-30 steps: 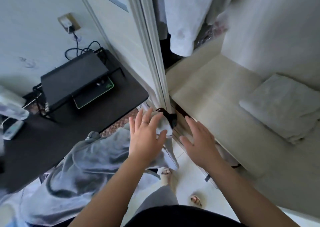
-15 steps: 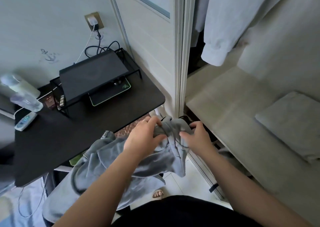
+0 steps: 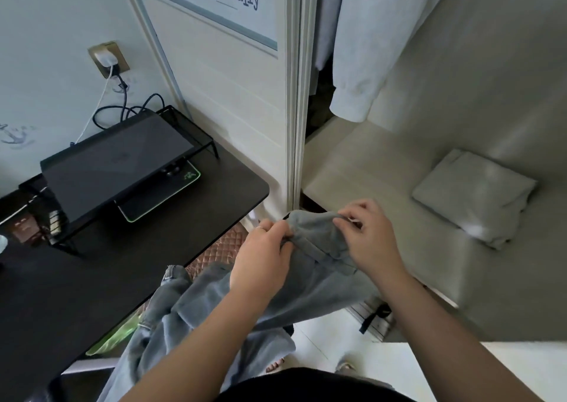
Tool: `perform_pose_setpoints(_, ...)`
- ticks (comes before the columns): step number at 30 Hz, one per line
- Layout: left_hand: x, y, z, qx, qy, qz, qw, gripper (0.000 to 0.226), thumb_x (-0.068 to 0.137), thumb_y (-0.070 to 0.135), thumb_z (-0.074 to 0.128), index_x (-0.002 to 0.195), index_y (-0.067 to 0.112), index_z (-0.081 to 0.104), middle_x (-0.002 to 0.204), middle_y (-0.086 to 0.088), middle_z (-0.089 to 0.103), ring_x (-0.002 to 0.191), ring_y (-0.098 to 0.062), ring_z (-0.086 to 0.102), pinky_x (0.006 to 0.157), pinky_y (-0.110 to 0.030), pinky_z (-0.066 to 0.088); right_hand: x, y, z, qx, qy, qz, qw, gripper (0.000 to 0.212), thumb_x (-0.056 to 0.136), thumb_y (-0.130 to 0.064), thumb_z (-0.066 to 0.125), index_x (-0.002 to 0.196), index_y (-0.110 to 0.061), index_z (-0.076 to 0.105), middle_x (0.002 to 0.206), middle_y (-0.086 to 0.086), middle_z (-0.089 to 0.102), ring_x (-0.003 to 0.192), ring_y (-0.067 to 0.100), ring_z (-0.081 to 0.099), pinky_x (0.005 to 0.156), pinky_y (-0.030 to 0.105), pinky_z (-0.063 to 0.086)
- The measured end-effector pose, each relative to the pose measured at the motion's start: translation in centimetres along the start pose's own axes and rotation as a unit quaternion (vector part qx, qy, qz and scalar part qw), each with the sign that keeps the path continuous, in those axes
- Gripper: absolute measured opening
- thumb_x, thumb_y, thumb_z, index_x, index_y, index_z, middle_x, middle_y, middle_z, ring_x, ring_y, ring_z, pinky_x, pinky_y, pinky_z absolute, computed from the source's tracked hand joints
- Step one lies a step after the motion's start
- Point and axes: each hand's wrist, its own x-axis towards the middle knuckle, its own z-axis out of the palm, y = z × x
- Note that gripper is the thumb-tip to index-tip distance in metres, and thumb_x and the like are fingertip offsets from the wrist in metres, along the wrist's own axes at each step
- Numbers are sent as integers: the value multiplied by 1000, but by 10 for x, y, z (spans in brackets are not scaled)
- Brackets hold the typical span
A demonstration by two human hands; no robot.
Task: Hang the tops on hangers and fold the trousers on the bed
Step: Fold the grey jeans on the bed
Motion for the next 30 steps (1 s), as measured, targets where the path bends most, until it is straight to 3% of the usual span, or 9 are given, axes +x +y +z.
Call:
perform_pose_setpoints(3,-3,1,-2,-3,53,24,998,8,94,20,62,87,22,58,88,6,54,80,-20,54,66,-38,49,-5,-8,-4,-7,8,-30,999,14,88,-11,72,79,-21,67,83,-8,60,80,9,56,73,18,39)
perform_pose_setpoints(5,-8,1,-3,-24,107,24,994,10,93,16,61,85,20,56,87,6,54,78,-20,50,68,-42,48,-9,-22,-10,13,7,-47,999,16,91,-13,68,79,-22,65,76,-8,62,76,9,57,69,23,41)
perform_pose_setpoints(7,-15,3,-8,-57,141,26,988,4,92,18,57,93,21,56,99,7,56,86,-19,49,77,-45,48,-11,-40,-18,37,0,-71,997,15,94,-15,65,81,-22,64,75,-6,63,75,11,58,69,26,43)
perform_pose_setpoints(11,-32,-1,-25,-43,73,14,996,39,89,48,58,124,32,49,120,14,58,109,-11,53,94,-38,41,-7,-88,-33,83,-52,-138,986,15,97,-13,61,83,-19,62,70,-10,58,67,6,53,64,23,42)
perform_pose_setpoints(14,-48,-1,-38,8,132,-26,991,11,100,41,51,96,32,46,98,4,63,94,-27,60,81,-43,45,-6,-132,-45,137,-72,-197,968,16,96,-10,61,83,-18,62,72,-12,57,69,0,52,68,16,42)
perform_pose_setpoints(17,-65,12,-67,-59,244,-77,965,26,105,26,45,81,33,35,80,4,57,79,-29,55,70,-42,44,-11,-178,-60,192,-82,-245,947,12,96,-10,62,87,-16,66,77,-5,62,73,-1,55,72,17,45)
perform_pose_setpoints(19,-78,22,-93,-93,312,-91,941,20,104,27,39,85,23,45,78,3,60,77,-27,54,67,-40,43,-17,-205,-70,215,-102,-274,932,9,97,-11,62,89,-13,67,81,-3,65,74,-2,56,74,16,45)
perform_pose_setpoints(25,-141,50,-171,-127,455,-100,876,23,105,22,45,85,20,55,73,11,61,71,-9,55,60,-18,39,-31,-267,-79,242,-174,-318,900,13,99,-20,60,90,-15,68,77,24,60,64,26,49,63,30,38)
perform_pose_setpoints(30,-207,66,-230,-81,527,-115,838,33,103,29,53,70,25,49,61,9,52,61,-9,46,58,-24,37,-62,-316,-68,301,-222,-316,872,18,98,-17,61,83,-8,65,61,1,49,57,11,39,57,26,31)
